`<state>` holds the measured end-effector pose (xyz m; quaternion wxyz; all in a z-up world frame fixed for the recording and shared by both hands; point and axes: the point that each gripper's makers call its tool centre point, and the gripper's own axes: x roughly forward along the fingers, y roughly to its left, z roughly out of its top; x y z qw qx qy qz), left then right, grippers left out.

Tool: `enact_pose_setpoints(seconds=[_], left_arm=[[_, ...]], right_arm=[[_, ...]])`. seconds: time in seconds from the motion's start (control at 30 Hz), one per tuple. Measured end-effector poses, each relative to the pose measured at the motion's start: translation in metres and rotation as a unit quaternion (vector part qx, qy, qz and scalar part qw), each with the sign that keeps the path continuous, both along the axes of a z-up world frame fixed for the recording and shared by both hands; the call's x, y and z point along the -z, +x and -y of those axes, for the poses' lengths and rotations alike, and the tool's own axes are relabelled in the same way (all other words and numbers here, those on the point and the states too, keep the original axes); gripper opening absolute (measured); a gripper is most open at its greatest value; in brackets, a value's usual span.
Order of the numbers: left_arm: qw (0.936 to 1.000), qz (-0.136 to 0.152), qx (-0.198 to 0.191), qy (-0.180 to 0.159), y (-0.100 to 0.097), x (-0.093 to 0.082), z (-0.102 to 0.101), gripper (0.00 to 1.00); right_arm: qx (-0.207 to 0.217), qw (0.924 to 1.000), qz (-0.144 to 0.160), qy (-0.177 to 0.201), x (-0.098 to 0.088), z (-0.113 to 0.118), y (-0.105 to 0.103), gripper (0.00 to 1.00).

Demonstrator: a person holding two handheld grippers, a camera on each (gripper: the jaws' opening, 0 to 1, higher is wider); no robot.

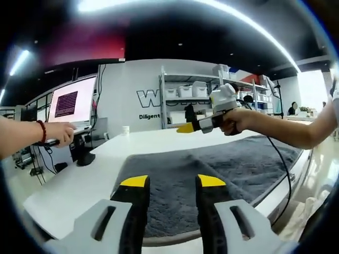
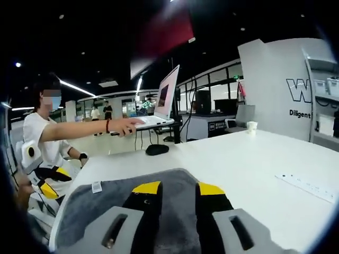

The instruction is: Open the folded towel by lifting each exposed corner and separating the folded layers until the towel lies flat within the target outline without major curled edges

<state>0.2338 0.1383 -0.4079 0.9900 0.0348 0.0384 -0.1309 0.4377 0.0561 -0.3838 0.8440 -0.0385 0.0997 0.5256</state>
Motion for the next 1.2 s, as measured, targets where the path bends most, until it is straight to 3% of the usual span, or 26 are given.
enact_pose_setpoints(seconds=[0.3,0.6,1.2], left_arm=[[0.9998,0.005,0.018,-0.001,0.001,-0.005,0.021,0.42],[0.9990,0.023,0.034,-0.017,0.006,-0.016,0.040,0.44],[0.9975,0.027,0.063,-0.017,0.005,-0.017,0.059,0.50]], right_arm=[[0.028,0.9995,0.012,0.002,-0.002,0.042,-0.015,0.23],[0.058,0.9967,0.054,-0.021,-0.006,0.084,-0.036,0.29],[0.093,0.9921,0.078,-0.031,-0.013,0.129,-0.076,0.37]])
